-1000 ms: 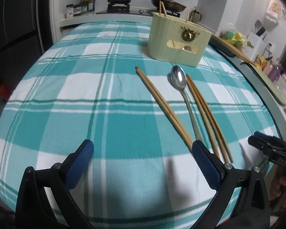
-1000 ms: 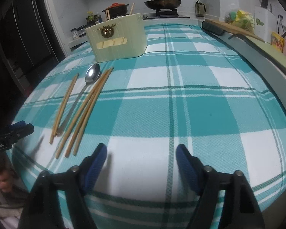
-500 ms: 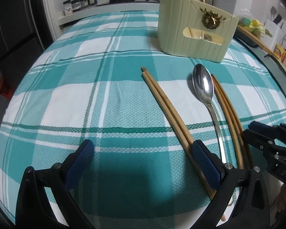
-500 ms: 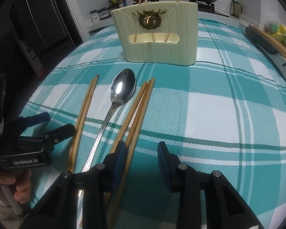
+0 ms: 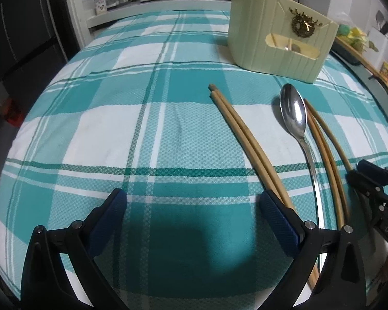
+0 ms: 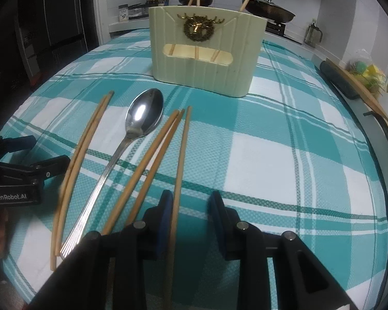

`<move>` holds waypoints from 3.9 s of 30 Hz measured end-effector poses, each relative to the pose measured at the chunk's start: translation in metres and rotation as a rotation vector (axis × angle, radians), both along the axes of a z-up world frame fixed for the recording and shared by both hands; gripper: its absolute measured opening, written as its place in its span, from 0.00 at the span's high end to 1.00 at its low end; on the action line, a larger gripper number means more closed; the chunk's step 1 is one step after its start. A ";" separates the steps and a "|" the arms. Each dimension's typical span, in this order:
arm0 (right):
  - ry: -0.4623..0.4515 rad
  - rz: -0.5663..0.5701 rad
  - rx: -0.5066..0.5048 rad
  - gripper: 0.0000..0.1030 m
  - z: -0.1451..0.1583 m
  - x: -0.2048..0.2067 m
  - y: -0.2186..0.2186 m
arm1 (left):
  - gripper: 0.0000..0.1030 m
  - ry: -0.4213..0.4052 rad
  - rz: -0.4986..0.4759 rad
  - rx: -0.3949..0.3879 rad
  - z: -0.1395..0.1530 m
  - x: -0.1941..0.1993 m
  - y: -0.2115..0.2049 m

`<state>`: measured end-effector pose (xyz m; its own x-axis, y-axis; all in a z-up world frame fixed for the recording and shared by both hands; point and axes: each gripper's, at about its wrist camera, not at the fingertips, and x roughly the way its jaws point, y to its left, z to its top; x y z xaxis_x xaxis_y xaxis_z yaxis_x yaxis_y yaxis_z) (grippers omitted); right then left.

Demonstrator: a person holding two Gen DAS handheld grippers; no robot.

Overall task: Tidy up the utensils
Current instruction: 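Close the left tool on a wooden chopstick while the right tool grasps another chopstick, then lift both held chopsticks and carry them over the cream holder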

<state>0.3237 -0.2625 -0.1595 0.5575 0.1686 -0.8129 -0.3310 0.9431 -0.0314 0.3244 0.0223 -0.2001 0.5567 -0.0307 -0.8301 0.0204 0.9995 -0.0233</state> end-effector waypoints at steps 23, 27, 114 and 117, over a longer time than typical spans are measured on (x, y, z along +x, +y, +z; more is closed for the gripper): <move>-0.060 -0.026 0.020 0.69 -0.005 -0.009 -0.010 | 0.03 0.006 0.015 0.030 -0.002 -0.002 -0.005; -0.037 -0.061 0.035 0.88 -0.002 -0.012 -0.019 | 0.35 -0.025 -0.034 0.029 0.004 -0.018 -0.004; -0.419 0.058 0.316 0.94 0.253 0.029 -0.056 | 0.95 -0.528 -0.277 -0.286 0.279 0.021 0.010; -0.450 0.058 0.324 0.94 0.271 0.047 -0.055 | 0.95 -0.567 -0.277 -0.273 0.301 0.040 0.000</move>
